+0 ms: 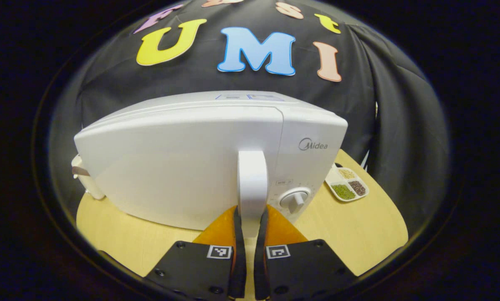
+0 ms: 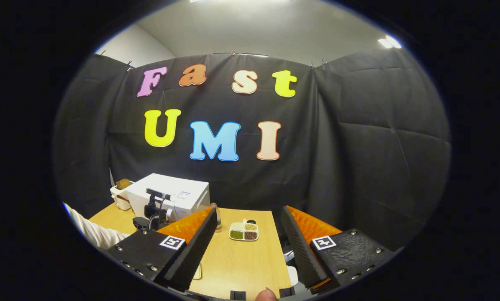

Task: Open the microwave oven with the left hand, put the food in, and close the microwave oven.

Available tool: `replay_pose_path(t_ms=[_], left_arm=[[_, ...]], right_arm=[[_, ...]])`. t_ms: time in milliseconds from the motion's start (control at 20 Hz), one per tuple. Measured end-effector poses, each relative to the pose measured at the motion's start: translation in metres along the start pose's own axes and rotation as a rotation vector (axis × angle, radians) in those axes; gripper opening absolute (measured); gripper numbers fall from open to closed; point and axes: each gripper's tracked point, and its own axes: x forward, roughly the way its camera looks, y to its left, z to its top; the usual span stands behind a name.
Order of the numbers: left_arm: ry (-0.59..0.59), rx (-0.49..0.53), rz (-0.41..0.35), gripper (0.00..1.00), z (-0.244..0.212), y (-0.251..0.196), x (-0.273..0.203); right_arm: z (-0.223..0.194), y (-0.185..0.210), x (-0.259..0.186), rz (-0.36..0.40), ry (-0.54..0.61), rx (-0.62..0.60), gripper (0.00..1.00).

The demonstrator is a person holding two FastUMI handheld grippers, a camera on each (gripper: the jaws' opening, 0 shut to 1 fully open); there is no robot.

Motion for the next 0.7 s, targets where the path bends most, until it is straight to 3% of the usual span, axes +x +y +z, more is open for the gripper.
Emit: replay_pose_path(t_ms=[100,300,600,700], left_arm=[[-0.041,0.006,0.029,0.17,-0.019,0.007,-0.028],[-0.074,0.006,0.118,0.16,-0.075,0.055,-0.106],[0.018,-0.145,0.359,0.15,-0.16,0.198,-0.199],[0.034,-0.283,0.322,0.14,-0.175,0.227,-0.21]], right_arm=[[-0.004,-0.014,-0.006,-0.006,-0.009,0.0,0.95],[-0.02,-0.01,-0.005,0.061,-0.003,0.055,0.95],[-0.028,0.015,0.005,0.155,-0.025,0.127,0.95],[-0.029,0.024,0.01,0.166,-0.028,0.116,0.95]])
